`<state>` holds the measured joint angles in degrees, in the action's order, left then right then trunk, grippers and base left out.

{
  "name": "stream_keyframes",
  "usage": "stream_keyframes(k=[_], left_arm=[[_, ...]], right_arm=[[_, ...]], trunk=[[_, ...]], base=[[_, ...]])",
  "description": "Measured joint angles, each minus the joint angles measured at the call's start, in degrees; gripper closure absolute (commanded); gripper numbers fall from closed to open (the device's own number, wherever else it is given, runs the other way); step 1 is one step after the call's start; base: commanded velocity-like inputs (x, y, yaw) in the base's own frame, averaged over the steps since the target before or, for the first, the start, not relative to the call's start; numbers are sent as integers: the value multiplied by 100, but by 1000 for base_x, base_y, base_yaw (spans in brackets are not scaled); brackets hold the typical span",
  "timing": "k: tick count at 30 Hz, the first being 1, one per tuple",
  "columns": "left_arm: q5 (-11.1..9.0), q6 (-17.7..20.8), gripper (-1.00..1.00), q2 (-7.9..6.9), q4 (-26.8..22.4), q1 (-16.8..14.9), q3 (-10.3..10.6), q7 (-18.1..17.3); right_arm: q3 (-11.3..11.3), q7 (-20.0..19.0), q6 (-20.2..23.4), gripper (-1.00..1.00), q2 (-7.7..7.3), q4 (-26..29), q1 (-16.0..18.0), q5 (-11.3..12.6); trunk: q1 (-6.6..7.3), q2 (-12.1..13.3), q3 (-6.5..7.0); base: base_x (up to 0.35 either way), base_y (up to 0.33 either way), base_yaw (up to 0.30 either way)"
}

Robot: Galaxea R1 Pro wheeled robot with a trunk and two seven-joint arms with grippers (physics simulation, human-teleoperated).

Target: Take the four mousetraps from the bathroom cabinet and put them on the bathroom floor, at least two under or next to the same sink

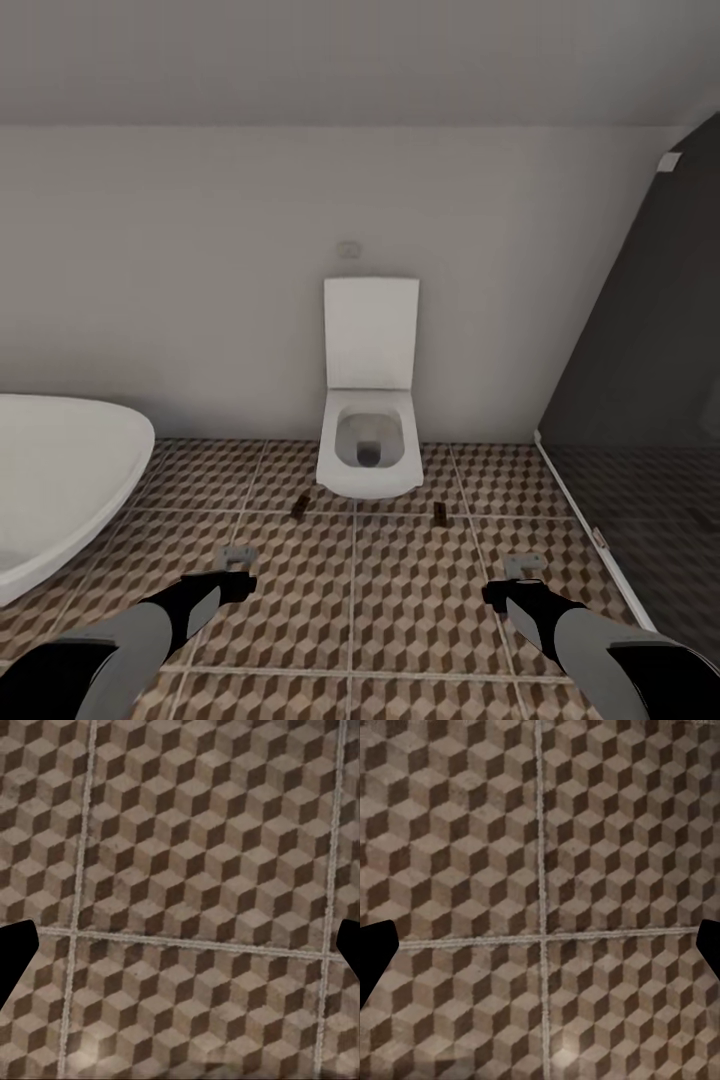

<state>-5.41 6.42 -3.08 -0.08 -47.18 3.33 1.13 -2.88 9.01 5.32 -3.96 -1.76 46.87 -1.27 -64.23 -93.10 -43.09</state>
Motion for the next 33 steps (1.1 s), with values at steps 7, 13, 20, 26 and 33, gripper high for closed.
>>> stream_keyframes(k=[7,13,20,26,33], left_arm=[[-2,16,-100,5,0,177,0,-1],[-7,1,-100,-1,-2,355,0,-2],[-8,-10,-100,0,-3,449,0,-2],[-8,-18,-100,7,-6,471,0,-2],[-8,-36,-100,15,-8,475,0,-2]], right_arm=[[1,-6,-11,-100,4,0,-45,-7],[1,-8,-13,-100,14,0,-269,-16],[1,-9,-23,-100,23,0,-511,-28],[1,-10,-90,-100,26,0,-692,-24],[1,-4,-114,-100,33,0,-752,-6]], trunk=[[154,281,126],[286,521,233],[439,802,359],[506,924,413],[506,924,426]], base=[[0,0,0],[0,0,0],[0,0,0],[0,0,0],[0,0,0]])
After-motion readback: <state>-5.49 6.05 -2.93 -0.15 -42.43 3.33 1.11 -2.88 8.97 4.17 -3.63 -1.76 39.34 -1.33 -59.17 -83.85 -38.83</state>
